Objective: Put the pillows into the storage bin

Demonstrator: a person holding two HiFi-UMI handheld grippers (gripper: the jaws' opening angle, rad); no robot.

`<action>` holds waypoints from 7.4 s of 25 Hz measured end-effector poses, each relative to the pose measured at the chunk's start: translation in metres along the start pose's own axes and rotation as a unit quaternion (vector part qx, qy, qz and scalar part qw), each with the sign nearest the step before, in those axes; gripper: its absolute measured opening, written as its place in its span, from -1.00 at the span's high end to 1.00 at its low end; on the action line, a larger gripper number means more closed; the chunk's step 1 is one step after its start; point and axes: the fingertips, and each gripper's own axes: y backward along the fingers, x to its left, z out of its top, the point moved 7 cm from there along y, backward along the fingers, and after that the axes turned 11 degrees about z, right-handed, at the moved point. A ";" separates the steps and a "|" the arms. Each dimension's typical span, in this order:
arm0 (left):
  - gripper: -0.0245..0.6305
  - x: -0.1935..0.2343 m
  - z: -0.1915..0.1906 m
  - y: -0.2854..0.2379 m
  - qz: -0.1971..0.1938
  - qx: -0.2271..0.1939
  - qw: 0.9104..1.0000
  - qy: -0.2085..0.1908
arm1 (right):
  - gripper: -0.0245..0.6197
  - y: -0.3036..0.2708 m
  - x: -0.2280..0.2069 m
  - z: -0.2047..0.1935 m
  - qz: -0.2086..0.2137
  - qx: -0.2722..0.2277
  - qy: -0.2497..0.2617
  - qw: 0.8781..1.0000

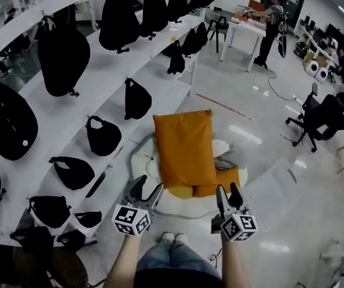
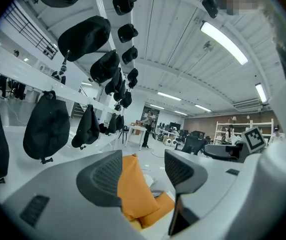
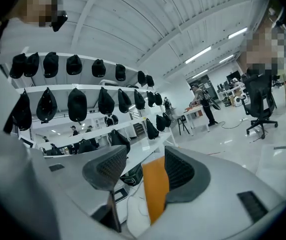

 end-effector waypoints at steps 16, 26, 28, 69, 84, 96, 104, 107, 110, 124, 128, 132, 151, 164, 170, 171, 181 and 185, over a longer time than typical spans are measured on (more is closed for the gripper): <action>0.10 0.065 -0.076 -0.185 0.042 0.103 0.993 0.030 | 0.23 -0.158 -0.133 -0.046 -0.011 0.075 -0.008 0.997; -0.07 0.126 -0.250 -0.326 0.063 0.175 0.982 0.045 | 0.14 -0.271 -0.275 -0.206 0.010 0.175 0.009 0.984; -0.10 0.137 -0.284 -0.338 0.071 0.193 0.977 0.053 | 0.02 -0.277 -0.294 -0.237 0.012 0.205 0.018 0.979; 0.76 -0.050 -0.192 -0.279 -0.138 0.225 0.964 -0.027 | 0.70 -0.028 -0.231 -0.124 -0.168 0.091 -0.008 0.982; 0.76 -0.339 -0.216 -0.324 -0.326 0.237 0.907 -0.125 | 0.68 0.212 -0.327 -0.086 -0.365 -0.022 -0.061 0.929; 0.76 -0.544 -0.323 -0.428 -0.355 0.263 0.882 -0.165 | 0.67 0.316 -0.524 -0.102 -0.427 -0.029 -0.099 0.898; 0.77 -0.640 -0.415 -0.520 -0.340 0.292 0.877 -0.171 | 0.67 0.342 -0.667 -0.130 -0.453 -0.010 -0.126 0.882; 0.77 -0.664 -0.447 -0.548 -0.342 0.302 0.871 -0.182 | 0.66 0.347 -0.709 -0.149 -0.461 -0.005 -0.141 0.876; 0.77 -0.680 -0.478 -0.569 -0.341 0.314 0.865 -0.191 | 0.65 0.351 -0.744 -0.169 -0.466 0.006 -0.157 0.871; 0.53 -0.678 -0.584 -0.609 -0.319 0.366 0.822 -0.297 | 0.25 0.354 -0.806 -0.252 -0.485 0.053 -0.233 0.841; 0.38 -0.666 -0.582 -0.610 -0.291 0.368 0.837 -0.282 | -0.07 0.354 -0.793 -0.256 -0.490 0.040 -0.228 0.841; 0.27 -0.658 -0.550 -0.602 -0.299 0.343 0.857 -0.241 | -0.21 0.348 -0.772 -0.227 -0.476 -0.001 -0.217 0.852; 0.27 -0.395 -0.343 -0.507 -0.167 0.256 0.943 -0.131 | -0.22 0.121 -0.597 -0.108 -0.265 0.021 -0.105 0.958; 0.05 -0.154 -0.412 -0.437 0.061 0.320 0.945 0.003 | -0.22 -0.071 -0.557 -0.227 -0.065 0.246 -0.081 0.964; -0.05 -0.126 -0.493 -0.417 0.099 0.370 0.922 0.053 | -0.23 -0.101 -0.576 -0.290 -0.015 0.360 -0.050 0.932; -0.06 -0.122 -0.505 -0.418 0.101 0.377 0.919 0.060 | -0.24 -0.104 -0.580 -0.299 -0.013 0.372 -0.044 0.927; -0.11 -0.105 -0.567 -0.433 0.103 0.409 0.898 0.122 | -0.36 -0.119 -0.605 -0.361 -0.002 0.453 -0.063 0.889; 0.03 -0.104 -0.568 -0.441 0.091 0.419 0.891 0.147 | -0.20 -0.128 -0.603 -0.364 -0.014 0.458 -0.075 0.886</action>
